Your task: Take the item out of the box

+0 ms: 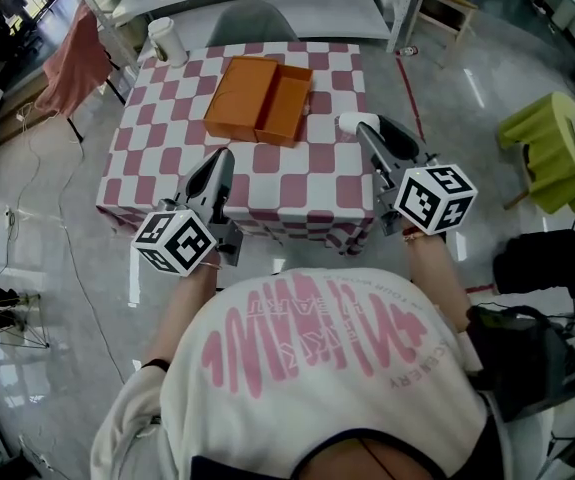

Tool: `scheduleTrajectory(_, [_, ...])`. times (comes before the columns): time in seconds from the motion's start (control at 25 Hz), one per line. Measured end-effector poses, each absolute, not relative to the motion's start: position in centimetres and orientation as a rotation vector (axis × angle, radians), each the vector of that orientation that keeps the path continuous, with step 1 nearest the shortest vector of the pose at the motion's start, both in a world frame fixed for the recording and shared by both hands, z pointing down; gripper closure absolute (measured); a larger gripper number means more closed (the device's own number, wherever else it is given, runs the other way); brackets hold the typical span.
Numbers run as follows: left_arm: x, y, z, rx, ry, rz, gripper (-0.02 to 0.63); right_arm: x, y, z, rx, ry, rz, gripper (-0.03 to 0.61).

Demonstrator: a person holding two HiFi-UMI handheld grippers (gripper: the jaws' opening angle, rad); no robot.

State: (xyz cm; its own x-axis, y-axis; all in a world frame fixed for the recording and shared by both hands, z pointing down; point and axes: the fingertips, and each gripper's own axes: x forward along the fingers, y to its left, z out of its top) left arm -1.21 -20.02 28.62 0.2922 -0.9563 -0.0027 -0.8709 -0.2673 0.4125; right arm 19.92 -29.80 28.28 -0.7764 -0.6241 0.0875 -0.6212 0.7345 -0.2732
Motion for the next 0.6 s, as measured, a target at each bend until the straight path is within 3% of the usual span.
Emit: scheduleTrajectory(0.6, [-1.5, -20.2, 29.5, 2.213, -1.670, -0.367, 0.606, 20.5, -30.8, 29.5, -1.069, 2.930, -0.478, 0.433])
